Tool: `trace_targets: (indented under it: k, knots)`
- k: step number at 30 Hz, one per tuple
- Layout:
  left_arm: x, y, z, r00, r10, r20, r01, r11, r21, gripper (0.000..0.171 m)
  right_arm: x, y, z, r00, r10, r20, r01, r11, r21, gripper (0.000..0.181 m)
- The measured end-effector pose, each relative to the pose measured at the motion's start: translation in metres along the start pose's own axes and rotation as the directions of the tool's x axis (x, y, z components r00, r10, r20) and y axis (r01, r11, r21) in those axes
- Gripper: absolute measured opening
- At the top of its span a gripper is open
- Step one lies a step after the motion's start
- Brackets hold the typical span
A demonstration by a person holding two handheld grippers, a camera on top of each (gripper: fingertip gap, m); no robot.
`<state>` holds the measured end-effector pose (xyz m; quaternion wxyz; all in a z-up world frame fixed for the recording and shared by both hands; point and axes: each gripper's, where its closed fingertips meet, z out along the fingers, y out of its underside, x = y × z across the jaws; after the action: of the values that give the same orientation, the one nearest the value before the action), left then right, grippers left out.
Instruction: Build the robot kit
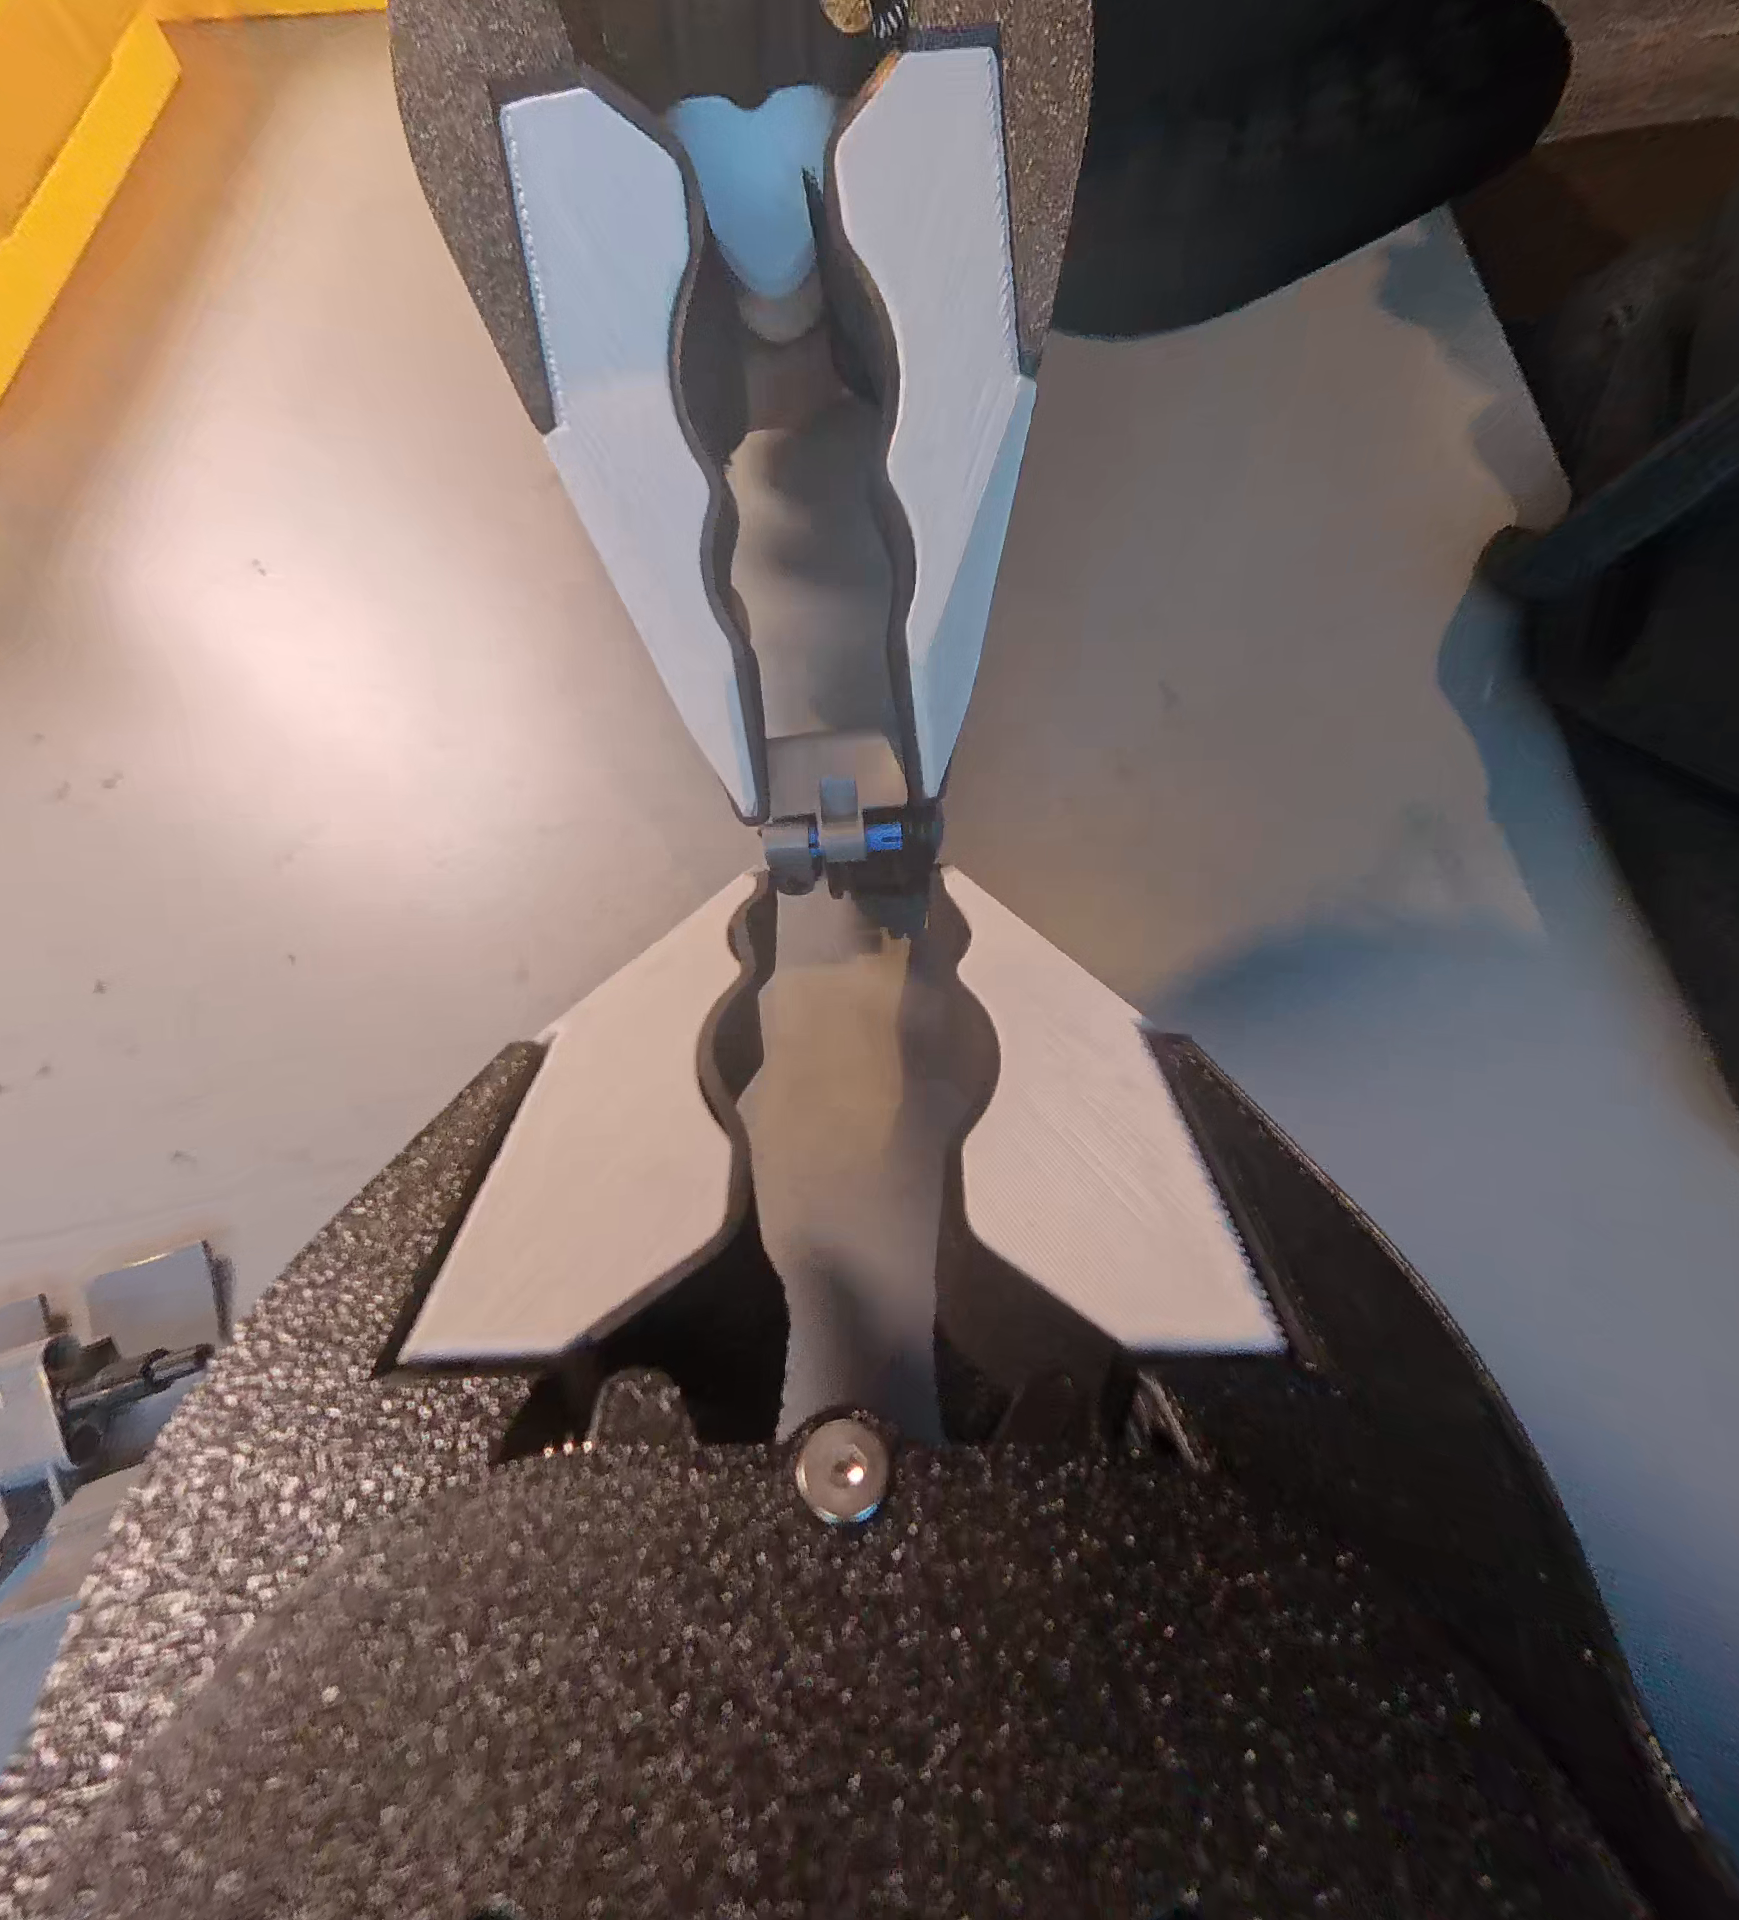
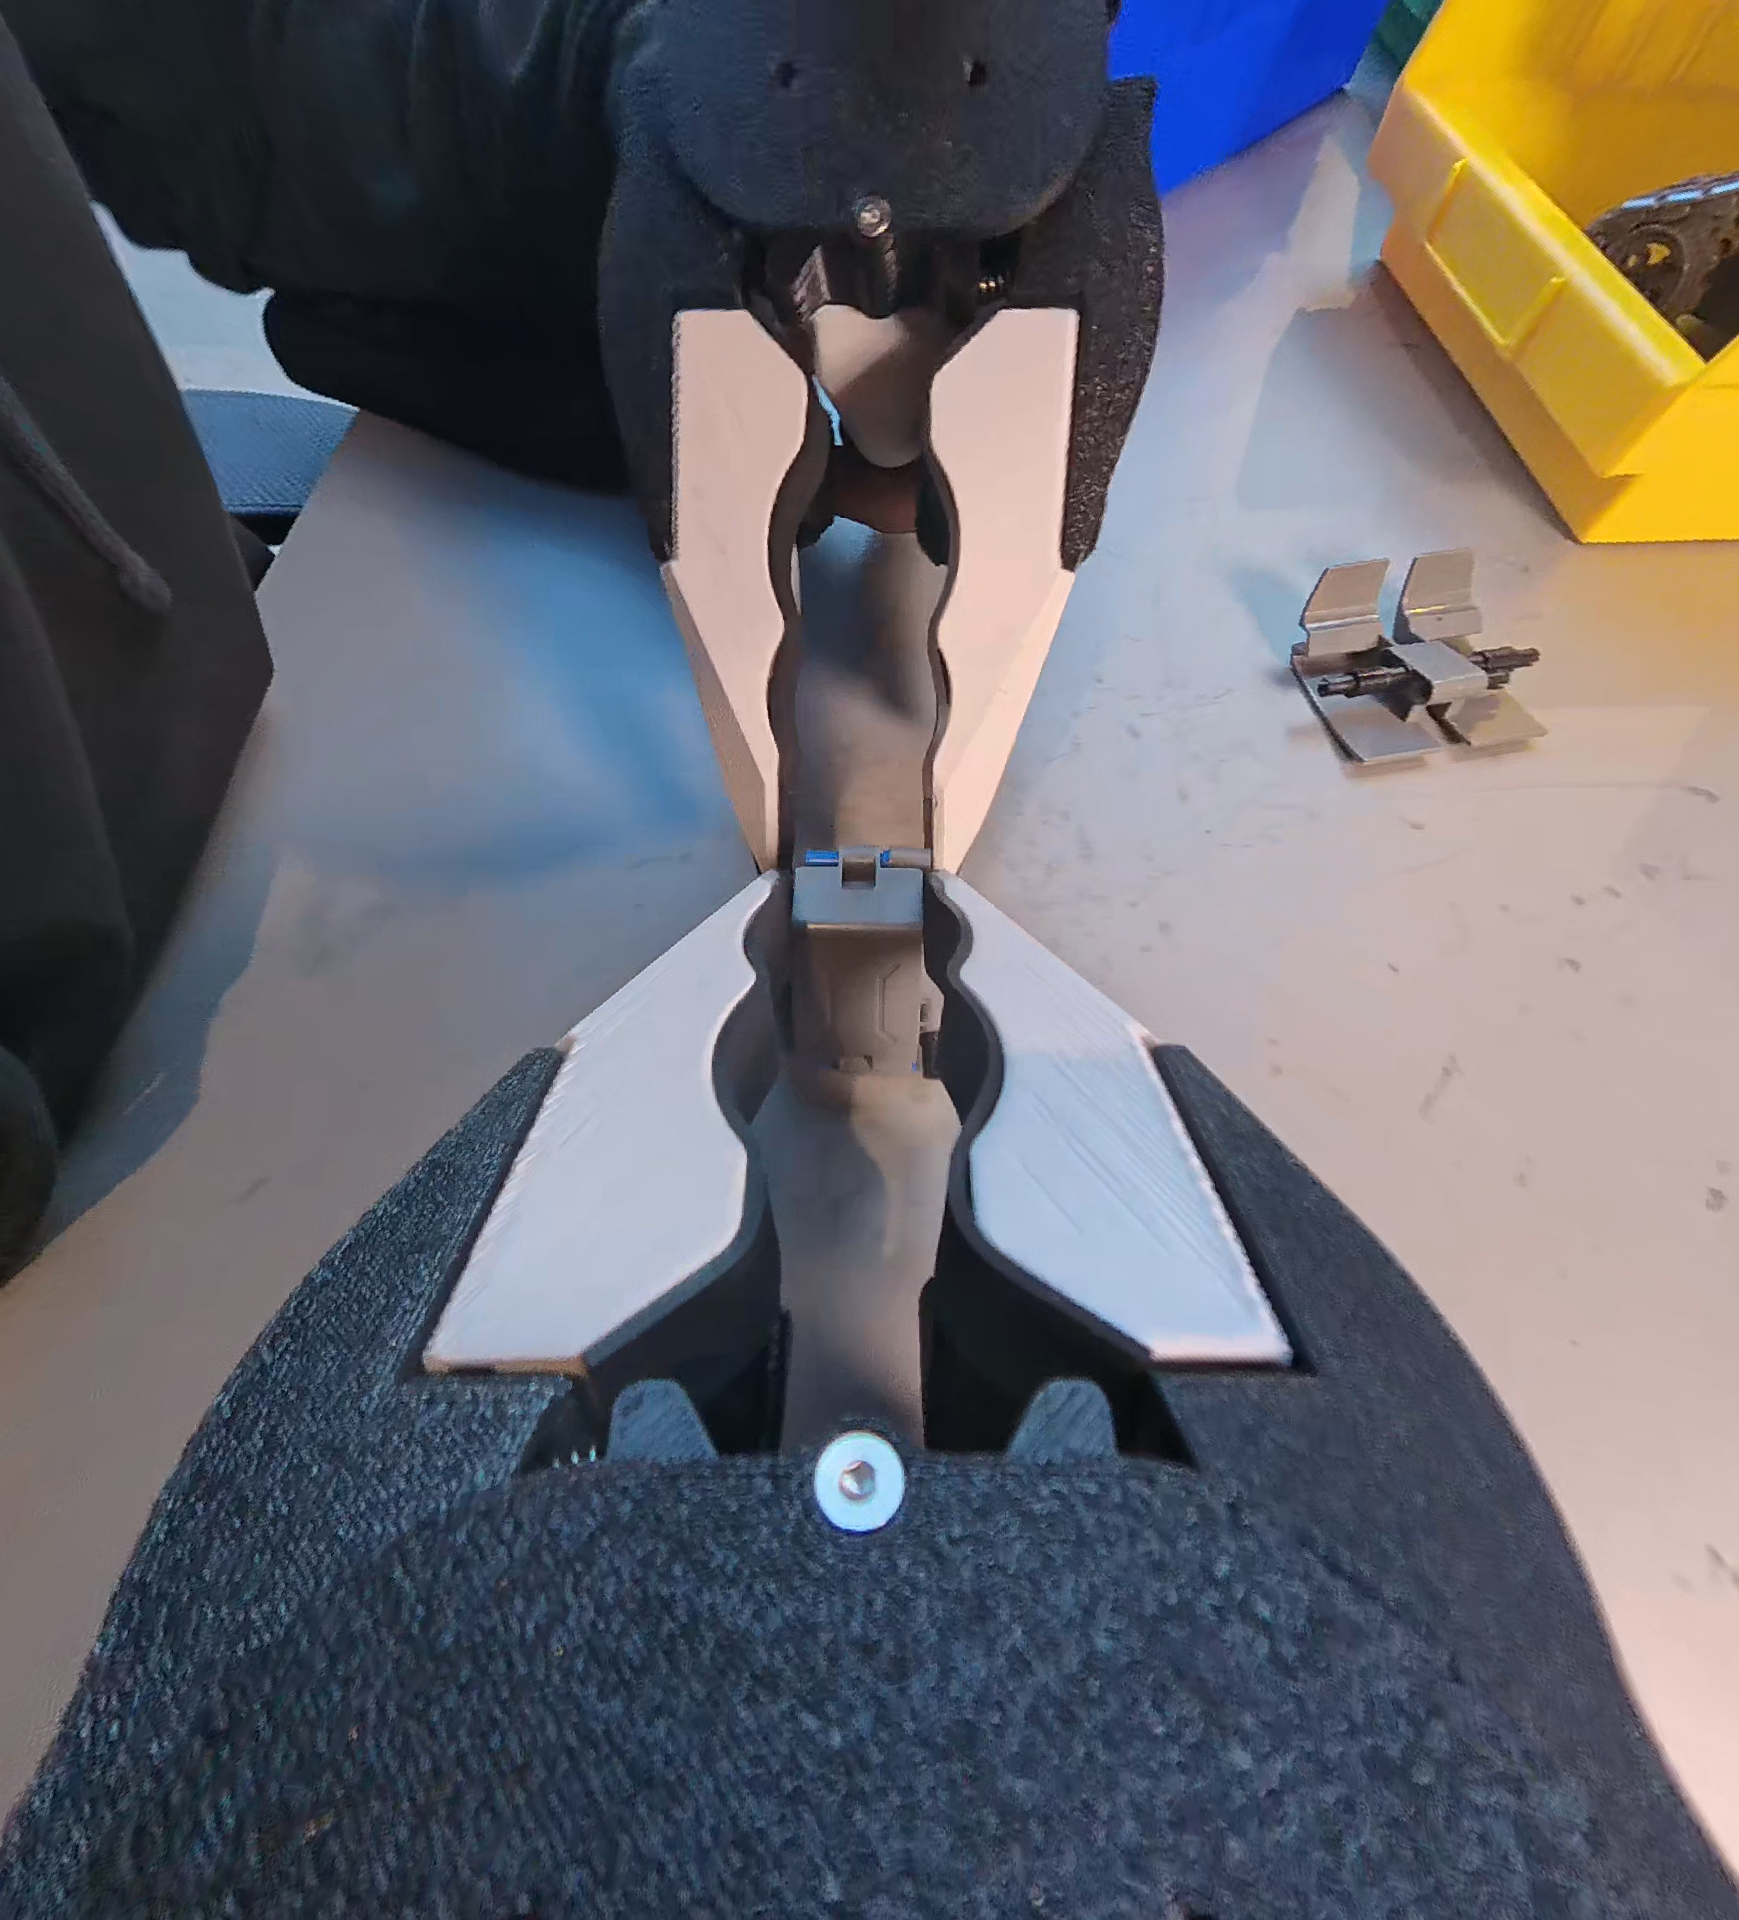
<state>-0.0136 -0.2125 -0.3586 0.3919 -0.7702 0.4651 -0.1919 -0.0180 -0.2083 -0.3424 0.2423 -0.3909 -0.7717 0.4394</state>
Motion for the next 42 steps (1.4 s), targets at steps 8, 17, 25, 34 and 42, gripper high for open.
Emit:
trace_targets:
  k: [8, 17, 25, 34, 42]
  knots:
    - [-0.007, 0.001, -0.001, 0.997, 0.027, 0.074, -0.024, 0.999, -0.038, 0.027, 0.008, 0.001, 0.0, 0.995, 0.089, -0.052, -0.089, 0.996, 0.002, 0.024]
    - [-0.009, 0.001, -0.001, 0.992, 0.046, 0.119, -0.04, 0.998, -0.058, 0.026, 0.011, 0.002, 0.0, 0.99, 0.122, -0.065, -0.121, 0.993, 0.006, 0.024]
    - [-0.011, 0.002, -0.001, 0.998, -0.033, 0.055, 0.032, 0.999, 0.023, 0.032, 0.016, 0.0, 0.001, 0.992, 0.094, -0.09, -0.094, 0.996, 0.003, 0.025]
    - [-0.021, -0.003, -0.007, 0.995, -0.014, 0.095, 0.006, 0.996, 0.086, 0.029, 0.012, -0.015, -0.005, 0.996, -0.003, -0.089, 0.01, 0.997, 0.079, 0.057]
    - [-0.023, -0.071, -0.068, 0.991, -0.124, -0.055, 0.132, 0.786, 0.604, 0.03, 0.027, -0.055, -0.03, 0.982, 0.175, -0.068, -0.14, 0.925, 0.354, 0.062]
